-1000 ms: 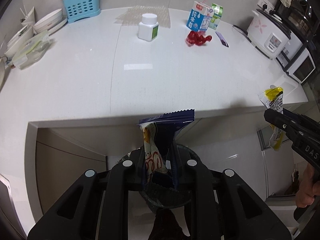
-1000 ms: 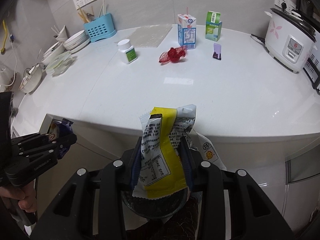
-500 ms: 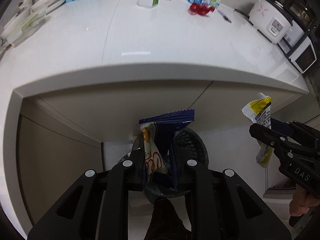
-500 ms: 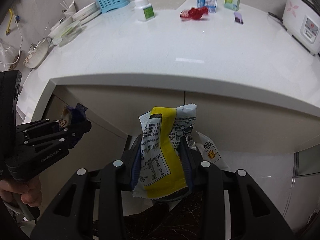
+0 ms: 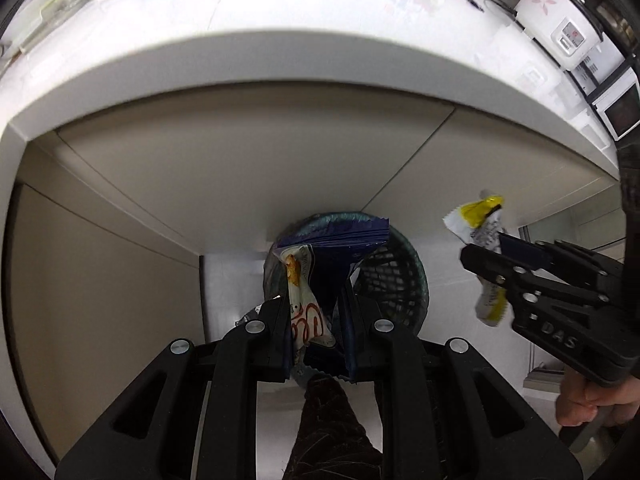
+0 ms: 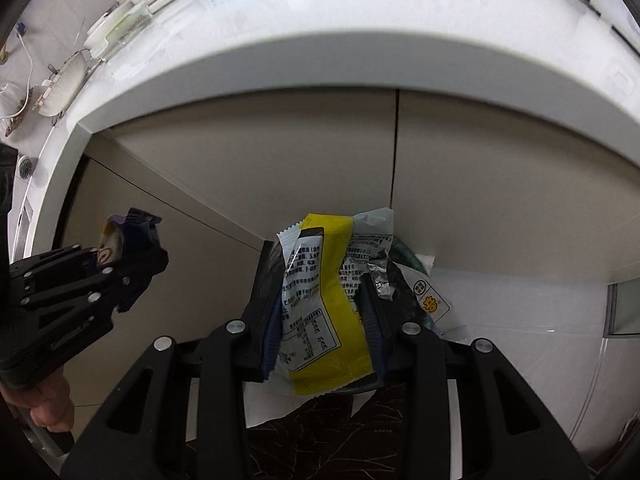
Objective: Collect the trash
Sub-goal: 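Carry both wrappers with both tools down over the green wastebasket, then open the right tool to drop the yellow wrapper into the wastebasket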
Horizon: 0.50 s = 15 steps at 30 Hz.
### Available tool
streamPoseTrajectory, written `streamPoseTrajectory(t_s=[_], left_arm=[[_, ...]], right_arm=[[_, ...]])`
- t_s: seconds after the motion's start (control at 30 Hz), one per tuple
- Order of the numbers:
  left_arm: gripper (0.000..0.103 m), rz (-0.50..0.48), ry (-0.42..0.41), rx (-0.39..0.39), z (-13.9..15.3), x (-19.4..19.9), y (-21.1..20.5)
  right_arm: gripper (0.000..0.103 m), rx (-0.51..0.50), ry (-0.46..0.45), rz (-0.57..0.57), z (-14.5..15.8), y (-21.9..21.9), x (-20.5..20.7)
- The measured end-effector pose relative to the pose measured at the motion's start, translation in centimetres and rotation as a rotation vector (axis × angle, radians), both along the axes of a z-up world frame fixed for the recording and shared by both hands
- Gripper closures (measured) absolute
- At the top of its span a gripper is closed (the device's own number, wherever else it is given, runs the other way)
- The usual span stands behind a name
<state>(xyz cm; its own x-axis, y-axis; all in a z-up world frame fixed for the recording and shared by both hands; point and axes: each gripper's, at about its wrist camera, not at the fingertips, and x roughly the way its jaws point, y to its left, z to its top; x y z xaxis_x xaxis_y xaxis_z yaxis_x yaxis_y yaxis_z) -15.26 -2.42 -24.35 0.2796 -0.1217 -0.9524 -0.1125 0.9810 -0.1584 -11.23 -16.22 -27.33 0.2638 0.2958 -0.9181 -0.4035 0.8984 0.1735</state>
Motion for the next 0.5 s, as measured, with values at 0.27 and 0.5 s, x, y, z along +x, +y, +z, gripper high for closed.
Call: streamPoseTrajectory(t_s=[0.27, 0.5], left_arm=[[0.085, 0.017, 0.035, -0.002, -1.1, 0.8, 0.6], [0.085, 0.016, 0.035, 0.010, -1.3, 0.6, 0.6]], right_arm=[[0.069, -0.056, 0.062, 0.008, -3.6, 1.1, 1.0], [0.069, -0.078, 0.117, -0.018, -6.4, 0.9, 1.5]])
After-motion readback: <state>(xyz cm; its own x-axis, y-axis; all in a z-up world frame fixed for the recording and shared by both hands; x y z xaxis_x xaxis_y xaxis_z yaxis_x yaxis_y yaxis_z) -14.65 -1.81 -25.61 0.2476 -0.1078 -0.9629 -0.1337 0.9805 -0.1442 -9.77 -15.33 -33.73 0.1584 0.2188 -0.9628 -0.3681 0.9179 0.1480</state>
